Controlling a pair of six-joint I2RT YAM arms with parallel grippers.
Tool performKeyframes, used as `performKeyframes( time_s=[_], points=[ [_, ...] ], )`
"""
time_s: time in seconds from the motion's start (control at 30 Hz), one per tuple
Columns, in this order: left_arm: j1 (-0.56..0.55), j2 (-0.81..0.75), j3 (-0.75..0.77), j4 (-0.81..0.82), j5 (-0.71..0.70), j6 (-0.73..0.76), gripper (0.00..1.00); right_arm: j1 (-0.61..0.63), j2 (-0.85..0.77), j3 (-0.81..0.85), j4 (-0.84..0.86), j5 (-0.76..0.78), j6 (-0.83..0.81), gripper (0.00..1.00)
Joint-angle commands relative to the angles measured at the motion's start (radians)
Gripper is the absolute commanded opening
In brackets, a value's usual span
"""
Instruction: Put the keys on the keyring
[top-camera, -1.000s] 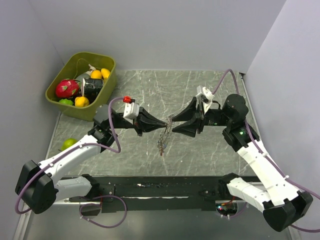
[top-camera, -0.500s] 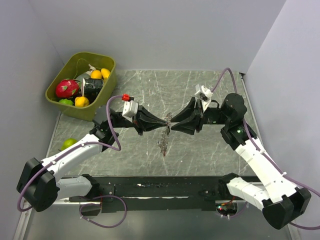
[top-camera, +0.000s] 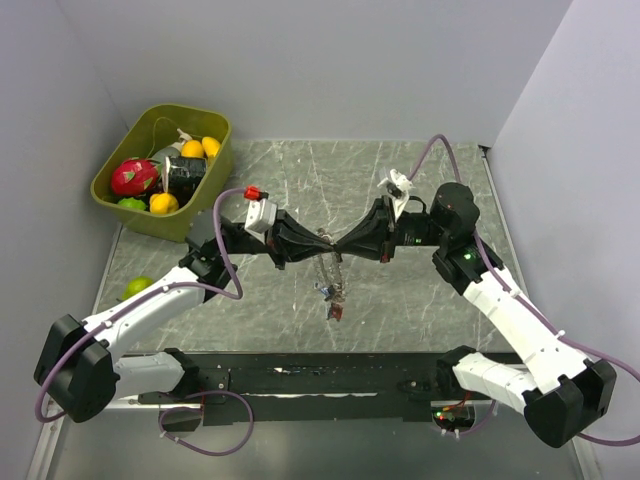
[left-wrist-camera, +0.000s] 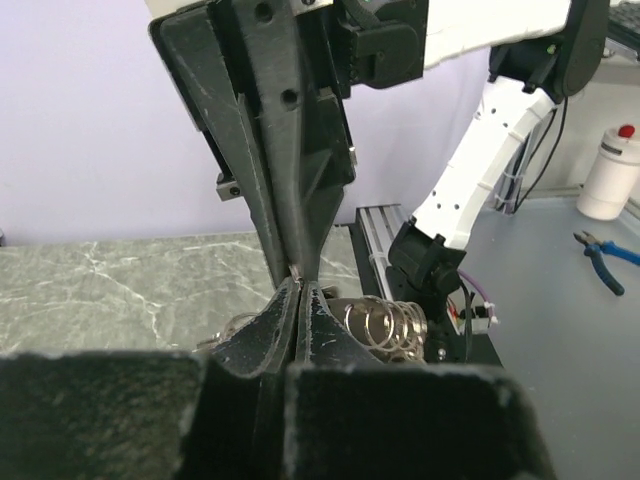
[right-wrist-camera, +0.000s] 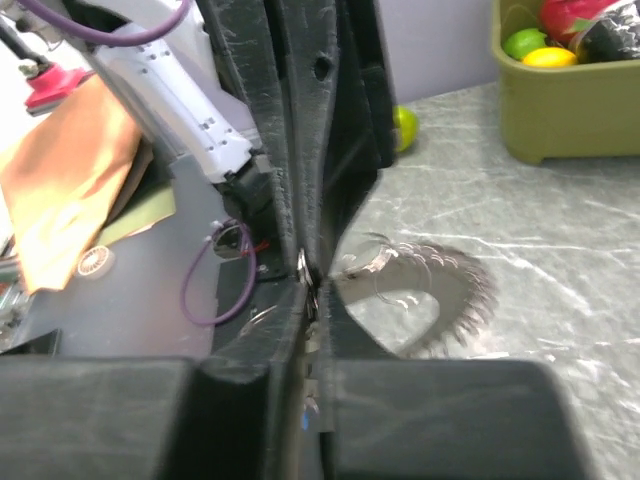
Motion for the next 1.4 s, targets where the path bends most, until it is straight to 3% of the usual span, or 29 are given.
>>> performKeyframes(
  time_s=[0.0,0.1,0.27,0.37,0.5,0.63,0.83,1.0,1.23,1.37],
  points=[
    [-0.006,0.003,0.062,0.032,0.016,0.007,0.01,0.008,0.006,0.048,-0.016,0.04,-0.01,0.0],
    [-0.006,-0.003,0.076,-0.034,0.033,0.05,0.01,0.008,0.009,0.064,-0.062,0.058,-0.043,0.0],
    [-0.006,-0.028,0.132,-0.318,0.04,0.221,0.03,0.008,0.018,0.1,-0.172,0.072,-0.122,0.0],
    [-0.004,-0.034,0.18,-0.519,0.036,0.321,0.15,0.008,0.031,0.13,-0.247,0.072,-0.174,0.0],
    [-0.004,-0.034,0.25,-0.701,0.026,0.455,0.45,0.01,0.049,0.164,-0.333,0.078,-0.238,0.0],
    [-0.006,-0.015,0.327,-0.873,0.016,0.536,0.58,0.01,0.073,0.213,-0.451,0.096,-0.303,0.0],
    [-0.004,0.072,0.473,-1.1,0.015,0.643,0.58,0.01,0.092,0.255,-0.582,0.173,-0.404,0.0],
    [-0.006,0.146,0.527,-1.142,0.043,0.648,0.51,0.01,0.078,0.239,-0.59,0.194,-0.41,0.0],
    [-0.007,0.195,0.556,-1.148,0.082,0.642,0.5,0.01,0.073,0.229,-0.579,0.199,-0.404,0.0],
    [-0.006,0.207,0.567,-1.148,0.09,0.643,0.4,0.01,0.073,0.227,-0.576,0.198,-0.404,0.0]
  ],
)
